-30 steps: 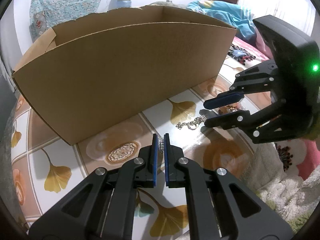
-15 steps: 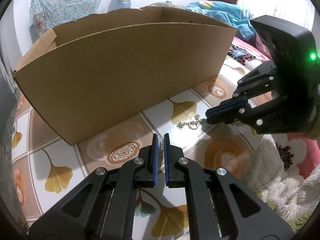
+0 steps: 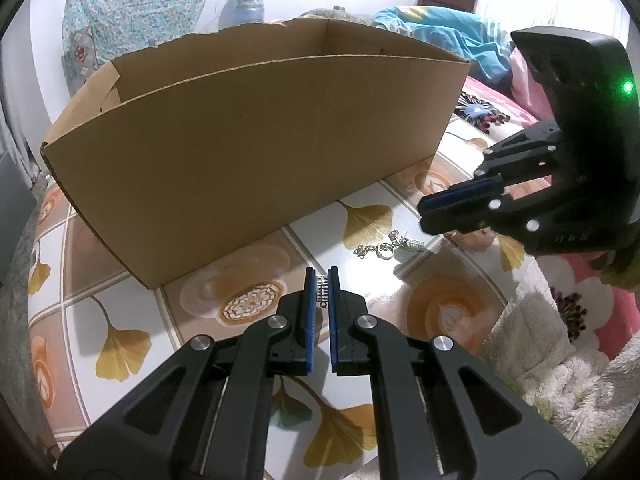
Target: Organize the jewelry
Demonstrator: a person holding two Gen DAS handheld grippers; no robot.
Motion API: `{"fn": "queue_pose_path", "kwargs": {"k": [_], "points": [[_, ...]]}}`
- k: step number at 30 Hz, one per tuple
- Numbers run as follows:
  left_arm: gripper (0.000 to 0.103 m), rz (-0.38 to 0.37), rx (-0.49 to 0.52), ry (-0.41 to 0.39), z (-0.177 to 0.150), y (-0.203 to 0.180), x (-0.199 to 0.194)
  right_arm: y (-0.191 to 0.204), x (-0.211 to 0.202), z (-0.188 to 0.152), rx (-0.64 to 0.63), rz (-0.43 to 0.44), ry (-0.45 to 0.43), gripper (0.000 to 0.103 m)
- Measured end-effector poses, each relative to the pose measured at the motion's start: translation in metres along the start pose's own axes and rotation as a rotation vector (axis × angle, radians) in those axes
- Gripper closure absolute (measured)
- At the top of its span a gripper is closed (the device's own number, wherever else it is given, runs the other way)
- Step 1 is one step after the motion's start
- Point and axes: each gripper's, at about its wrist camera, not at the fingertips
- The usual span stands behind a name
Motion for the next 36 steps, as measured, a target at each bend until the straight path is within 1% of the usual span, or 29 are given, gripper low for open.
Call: {"fn": "queue_pose_path", "kwargs": {"k": [6,9,11,15,21,25,28,29,34,36], "points": [[0.098,-0.001,-0.006,0.001,-0.001,0.002,-0.001,0.005,0.021,0.000,-0.045,-0.020,0.058,0.090],[0.098,-0.003,-0.007,-0.001,-0.001,0.002,-0.001,0.007,0.027,-0.001,-0.069,-0.021,0.053,0.090],[0.098,-0.005,-0.008,-0.003,-0.001,0.003,-0.001,0.004,0.028,0.000,-0.051,-0.009,0.053,0.097],[0.098,-0.011,-0.008,-0.010,-0.002,0.003,-0.001,-0.003,0.026,-0.001,0.007,0.027,0.033,0.099],[0.098,-0.011,-0.010,-0.032,-0.001,0.003,-0.010,-0.009,0.002,-0.002,0.088,0.062,-0.048,0.099],[0.098,-0.019,-0.009,-0.069,0.003,0.001,-0.025,-0.012,-0.023,0.003,0.139,0.085,-0.140,0.099],[0.098,-0.026,-0.005,-0.096,0.009,-0.002,-0.039,-0.010,-0.044,0.011,0.148,0.094,-0.211,0.099],[0.098,-0.030,-0.004,-0.110,0.013,-0.003,-0.047,-0.009,-0.051,0.014,0.147,0.092,-0.235,0.099],[0.098,-0.086,0.013,-0.233,0.042,-0.007,-0.089,-0.008,-0.084,0.035,0.138,0.091,-0.364,0.099],[0.098,-0.095,0.018,-0.259,0.057,-0.007,-0.095,-0.014,-0.092,0.046,0.154,0.102,-0.413,0.099]]}}
Point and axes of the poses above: each gripper's, at about its wrist camera, not at the fingertips, and x roughly the way its jaws point, y to its left, z to its top
